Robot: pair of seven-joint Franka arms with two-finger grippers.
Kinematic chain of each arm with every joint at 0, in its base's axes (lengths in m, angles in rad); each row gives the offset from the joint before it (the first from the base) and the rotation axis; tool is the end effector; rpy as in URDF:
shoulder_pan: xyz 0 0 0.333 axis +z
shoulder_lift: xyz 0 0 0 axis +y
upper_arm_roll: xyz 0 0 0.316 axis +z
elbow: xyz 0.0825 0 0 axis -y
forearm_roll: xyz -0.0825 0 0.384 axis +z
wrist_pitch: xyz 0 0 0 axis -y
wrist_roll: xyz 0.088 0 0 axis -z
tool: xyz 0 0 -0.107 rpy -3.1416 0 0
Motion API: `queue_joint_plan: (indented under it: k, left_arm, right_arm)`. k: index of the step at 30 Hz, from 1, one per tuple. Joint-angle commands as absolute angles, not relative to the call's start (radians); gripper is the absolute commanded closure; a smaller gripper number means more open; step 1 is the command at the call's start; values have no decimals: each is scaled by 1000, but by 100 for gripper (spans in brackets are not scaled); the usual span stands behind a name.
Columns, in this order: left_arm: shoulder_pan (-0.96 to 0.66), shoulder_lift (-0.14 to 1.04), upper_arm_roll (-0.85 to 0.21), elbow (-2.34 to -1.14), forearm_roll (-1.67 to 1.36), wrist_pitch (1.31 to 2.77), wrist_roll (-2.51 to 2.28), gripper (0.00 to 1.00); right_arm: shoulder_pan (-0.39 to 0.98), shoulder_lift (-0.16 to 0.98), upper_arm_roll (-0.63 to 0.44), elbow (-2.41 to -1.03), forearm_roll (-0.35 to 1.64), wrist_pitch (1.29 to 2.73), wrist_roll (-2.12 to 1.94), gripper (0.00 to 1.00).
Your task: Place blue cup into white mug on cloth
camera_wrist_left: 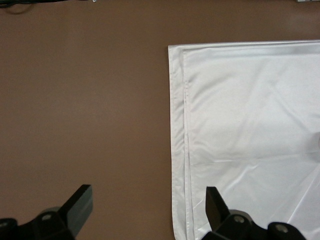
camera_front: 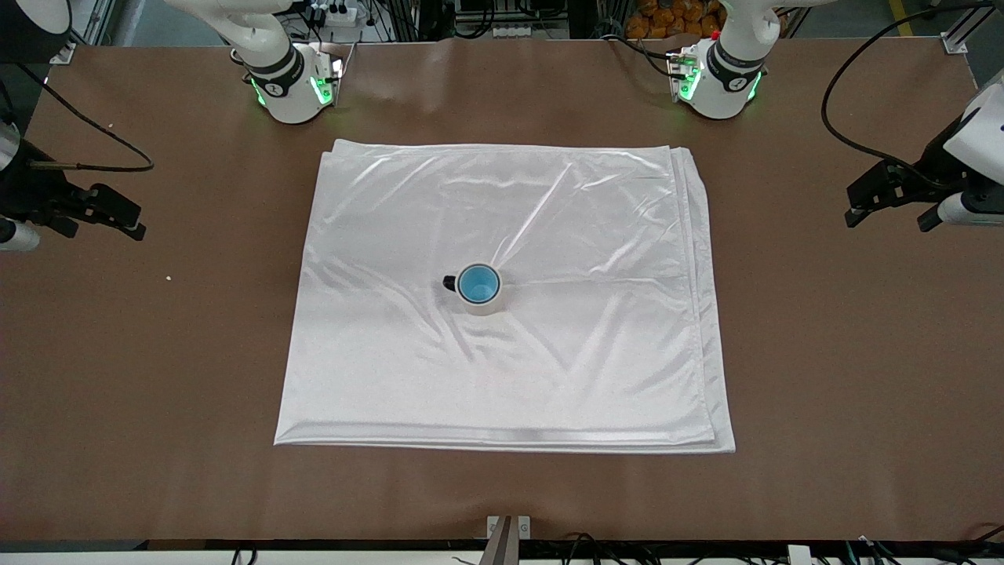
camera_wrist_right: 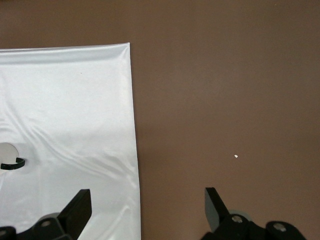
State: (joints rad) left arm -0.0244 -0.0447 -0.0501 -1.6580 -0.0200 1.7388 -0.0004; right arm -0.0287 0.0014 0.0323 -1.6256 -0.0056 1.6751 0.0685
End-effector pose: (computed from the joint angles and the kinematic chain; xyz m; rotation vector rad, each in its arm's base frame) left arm 0.5544 -0.0438 0.6233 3.1112 -0.1122 0.1944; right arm 0.5640 0.0015 0.6070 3.1352 -0.1011 0.0757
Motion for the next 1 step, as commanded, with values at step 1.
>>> queue_joint_plan:
  k: [1]
  left_arm:
    - [-17,-48,-51,-1657,-44,1726,3,0]
  right_arm:
    - [-35,-3,35,-1615,11,1661,77,0]
